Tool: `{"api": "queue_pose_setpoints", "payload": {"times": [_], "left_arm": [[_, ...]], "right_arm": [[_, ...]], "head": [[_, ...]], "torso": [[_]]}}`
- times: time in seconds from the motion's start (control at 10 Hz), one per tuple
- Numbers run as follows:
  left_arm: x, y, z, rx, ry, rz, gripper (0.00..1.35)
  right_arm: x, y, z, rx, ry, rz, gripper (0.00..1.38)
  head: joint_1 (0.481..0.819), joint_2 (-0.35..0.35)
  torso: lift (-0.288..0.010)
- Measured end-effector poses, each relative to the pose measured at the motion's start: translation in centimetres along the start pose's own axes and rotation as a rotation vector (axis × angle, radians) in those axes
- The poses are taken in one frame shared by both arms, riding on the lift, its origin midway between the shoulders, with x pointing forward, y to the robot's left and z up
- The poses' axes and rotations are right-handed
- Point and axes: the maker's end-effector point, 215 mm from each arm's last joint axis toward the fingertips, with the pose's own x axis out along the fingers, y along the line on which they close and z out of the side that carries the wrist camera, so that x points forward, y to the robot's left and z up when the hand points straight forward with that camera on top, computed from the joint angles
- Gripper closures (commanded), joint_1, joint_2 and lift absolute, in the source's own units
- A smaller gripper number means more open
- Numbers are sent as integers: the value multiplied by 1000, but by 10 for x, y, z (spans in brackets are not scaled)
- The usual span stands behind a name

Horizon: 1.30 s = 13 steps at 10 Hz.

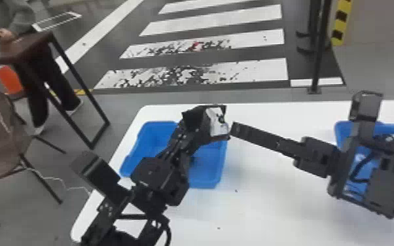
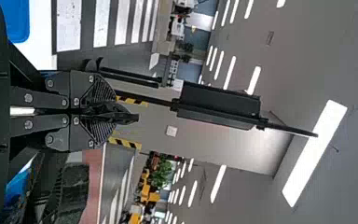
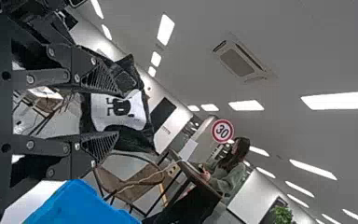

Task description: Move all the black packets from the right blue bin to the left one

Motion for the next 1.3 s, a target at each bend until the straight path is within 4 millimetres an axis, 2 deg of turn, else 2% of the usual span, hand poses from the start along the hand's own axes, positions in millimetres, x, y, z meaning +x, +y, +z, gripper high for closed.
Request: {"api": "queue_pose_setpoints", "payload": {"times": [0.1, 0.2, 0.3, 0.4, 0.5, 0.6, 0.7, 0.8, 0.9, 1.0, 1.1, 1.2, 1.3], "left_arm": [[4, 16, 2, 17, -9, 43, 1210], [12, 40, -8, 63, 2, 97, 1210], [24, 71, -28, 139, 37, 150, 1176], [34, 102, -57, 199, 90, 192, 671], [40, 123, -79, 232, 126, 216, 111], [39, 132, -81, 257, 117, 224, 53], [35, 131, -74, 260, 86, 211, 179], [29, 126, -65, 238, 50, 191, 223], [21, 117, -49, 223, 17, 177, 231], [8, 104, -33, 215, 6, 166, 231], [-5, 87, -23, 193, 14, 142, 231], [-18, 71, -18, 166, 30, 119, 231], [-29, 58, -17, 142, 53, 99, 231]], "right_arm": [[-9, -4, 0, 7, -24, -15, 117], [-21, -10, 1, 20, -55, -33, 122], [-30, -13, 3, 27, -77, -46, 119], [-34, -13, 5, 21, -84, -52, 119], [-38, -15, 10, -9, -82, -68, 119], [-47, -22, 19, -67, -78, -113, 119], [-64, -35, 32, -142, -77, -188, 121], [-89, -52, 51, -241, -79, -302, 122], [-124, -67, 76, -368, -82, -464, 124], [-167, -79, 101, -486, -87, -657, 125], [-213, -85, 118, -561, -94, -841, 125], [-254, -90, 127, -589, -102, -989, 125], [-289, -97, 130, -590, -112, -1114, 133]], "head": [[695, 333], [695, 332], [695, 337], [695, 341], [695, 346], [695, 342], [695, 321], [695, 284], [695, 257], [695, 196], [695, 119], [695, 53], [695, 21]], "torso": [[-140], [-140], [-140], [-140], [-140], [-140], [-140], [-140], [-140], [-140], [-140], [-140], [-140]]}}
